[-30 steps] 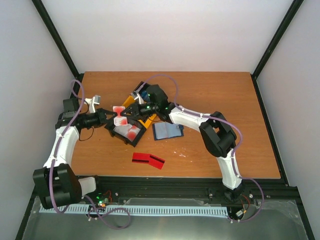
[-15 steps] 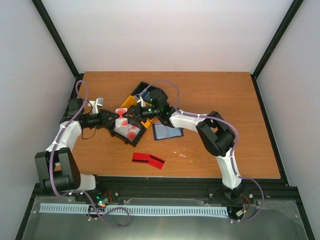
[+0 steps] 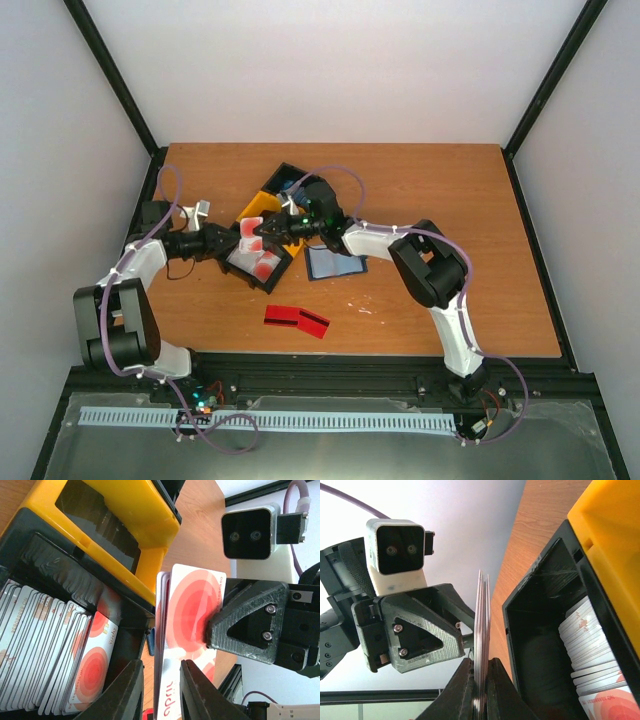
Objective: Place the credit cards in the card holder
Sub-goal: Pick up the credit card from the storage box.
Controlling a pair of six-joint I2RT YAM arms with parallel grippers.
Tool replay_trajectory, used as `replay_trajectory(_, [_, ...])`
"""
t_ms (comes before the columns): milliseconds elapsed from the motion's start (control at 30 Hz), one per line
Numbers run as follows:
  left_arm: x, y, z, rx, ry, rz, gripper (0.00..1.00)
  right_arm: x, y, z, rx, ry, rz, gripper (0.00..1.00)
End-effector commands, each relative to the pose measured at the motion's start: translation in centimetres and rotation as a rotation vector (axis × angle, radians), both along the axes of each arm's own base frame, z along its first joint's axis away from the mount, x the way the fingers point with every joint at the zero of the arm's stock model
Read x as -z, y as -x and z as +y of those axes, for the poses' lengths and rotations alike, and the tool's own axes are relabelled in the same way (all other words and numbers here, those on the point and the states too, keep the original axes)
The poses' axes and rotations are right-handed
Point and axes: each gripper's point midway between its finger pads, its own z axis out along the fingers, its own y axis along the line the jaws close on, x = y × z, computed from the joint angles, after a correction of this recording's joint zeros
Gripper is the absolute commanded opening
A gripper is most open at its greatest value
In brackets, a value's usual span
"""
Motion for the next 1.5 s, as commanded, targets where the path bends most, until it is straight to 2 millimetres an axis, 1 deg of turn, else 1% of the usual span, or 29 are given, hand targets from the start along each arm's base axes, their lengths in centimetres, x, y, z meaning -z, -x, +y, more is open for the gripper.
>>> replay_trajectory(0, [-0.4,0.0,-0.5,0.038,0.029,-0.043,0.21,1.2,-0.6,-0.1,0.007,0.016,-0.004,0.03])
replay_trajectory(133, [-0.3,0.4,-0.8,0.048,0.053,-0.034,0.22,1.4,-0.8,0.0,0.0,0.031,-0.012,0.03])
replay_trajectory(200, [-0.1,0.4,-0.8,0.049,0.056,-0.027,0.26,1.3,-0.9,0.1,-0.003,0.029,-0.012,0.03])
replay_trajectory(333, [0.7,0.4,-0.5,0.034,0.035,0.006,0.29,1.4,-1.0,0.1,-0.004,0.027,-0.009,0.03])
replay_trajectory(400, [1.1,0.5,-0.4,0.028,0.02,0.018,0.34,1.2,-1.0,0.2,-0.005,0.022,-0.01,0.03])
replay_trajectory(500, [1.3,0.7,-0.5,0.028,0.028,0.028,0.36,0.8,-1.0,0.3,-0.009,0.004,-0.01,0.03])
replay_trajectory(533, [1.3,0.8,-0.6,0.031,0.033,0.027,0.35,0.7,-1.0,0.3,-0.011,-0.001,-0.01,0.03])
replay_trajectory(633, [1.0,0.8,-0.7,0.038,0.047,0.02,0.29,0.5,-1.1,0.3,-0.011,-0.004,-0.013,0.03])
replay_trajectory(733, [1.1,0.9,-0.8,0.041,0.05,0.024,0.26,0.6,-1.1,0.3,-0.012,0.0,-0.01,0.03])
replay_trajectory(867, [0.9,1.0,-0.8,0.041,0.053,0.019,0.17,1.0,-1.2,0.3,-0.005,0.016,-0.006,0.03])
replay_trajectory(1000, [0.4,1.0,-1.0,0.046,0.064,0.01,0.12,1.4,-1.3,0.3,-0.001,0.033,-0.003,0.03])
replay_trajectory(1200, [0.0,1.0,-1.0,0.049,0.063,-0.003,0.07,1.9,-1.7,0.2,0.013,0.072,-0.013,0.03])
replay_trajectory(1367, [0.3,0.8,-0.7,0.043,0.022,-0.007,0.06,2.4,-1.8,0.1,0.017,0.107,-0.032,0.03])
replay_trajectory(1467, [-0.3,1.0,-1.1,0.059,0.065,-0.024,0.06,2.4,-1.8,0.1,0.015,0.111,-0.039,0.03])
